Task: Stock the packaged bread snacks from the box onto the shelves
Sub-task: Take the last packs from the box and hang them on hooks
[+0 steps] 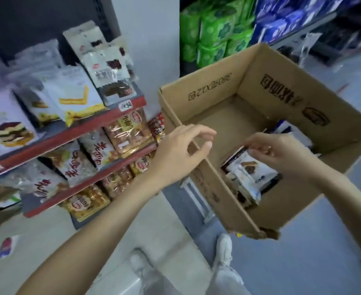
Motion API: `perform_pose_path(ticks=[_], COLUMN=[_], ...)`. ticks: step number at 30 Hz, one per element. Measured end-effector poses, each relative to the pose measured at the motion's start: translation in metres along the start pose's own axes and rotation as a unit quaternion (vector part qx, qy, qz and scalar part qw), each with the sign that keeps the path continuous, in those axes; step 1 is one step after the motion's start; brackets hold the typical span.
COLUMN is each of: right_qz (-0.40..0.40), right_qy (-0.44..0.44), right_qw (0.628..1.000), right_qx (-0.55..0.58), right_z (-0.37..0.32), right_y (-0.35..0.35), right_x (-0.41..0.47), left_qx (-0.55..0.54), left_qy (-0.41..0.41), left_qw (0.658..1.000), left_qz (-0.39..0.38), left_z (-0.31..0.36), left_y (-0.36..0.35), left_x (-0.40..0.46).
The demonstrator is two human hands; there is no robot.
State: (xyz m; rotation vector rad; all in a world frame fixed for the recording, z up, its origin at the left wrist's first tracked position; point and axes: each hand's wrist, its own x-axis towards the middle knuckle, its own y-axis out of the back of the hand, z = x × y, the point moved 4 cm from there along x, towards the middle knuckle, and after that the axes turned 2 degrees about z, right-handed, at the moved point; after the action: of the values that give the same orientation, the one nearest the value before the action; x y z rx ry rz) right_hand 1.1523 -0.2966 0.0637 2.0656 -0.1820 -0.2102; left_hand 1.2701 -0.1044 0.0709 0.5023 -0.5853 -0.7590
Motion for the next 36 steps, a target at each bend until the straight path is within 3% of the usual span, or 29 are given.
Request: perform_pose_path(ticks=[3, 6, 13, 23, 29, 36], right_qz=[-0.026, -0.05, -0.163, -0.281, -0.235, -0.28], right_qy=[-0.049, -0.082, -0.194, -0.145, -0.181, -0.117], right_qw=[0.998, 0.994, 0.952, 0.928, 0.943, 0.93], right_qx=[-0.043, -0.059, -0.169, -0.199, -0.152, -0.206], right_z=[0.094, 0.165, 0.279, 0.326, 0.336, 0.334], right_y=[0.016, 0.025, 0.013, -0.016, -0.024, -0.032], right_x=[0.005, 0.017, 0.058, 0.1, 0.109, 0.116], left_qx=[0.004, 0.082, 0.179, 0.106, 0.045, 0.005], left_qy=[0.022, 0.028, 0.092, 0.189, 0.246, 0.237], left_qw=[0.994, 0.974, 0.951, 0.943, 0.91, 0.931], left_qz=[-0.107, -0.208, -0.234, -0.254, -0.33, -0.278], left_z=[0.012, 0.006, -0.039, -0.084, -0.102, -0.114], left_y=[-0.067, -0.129, -0.231, -0.331, -0.367, -0.364], left_x=[0.048, 0.089, 0.147, 0.171, 0.184, 0.177])
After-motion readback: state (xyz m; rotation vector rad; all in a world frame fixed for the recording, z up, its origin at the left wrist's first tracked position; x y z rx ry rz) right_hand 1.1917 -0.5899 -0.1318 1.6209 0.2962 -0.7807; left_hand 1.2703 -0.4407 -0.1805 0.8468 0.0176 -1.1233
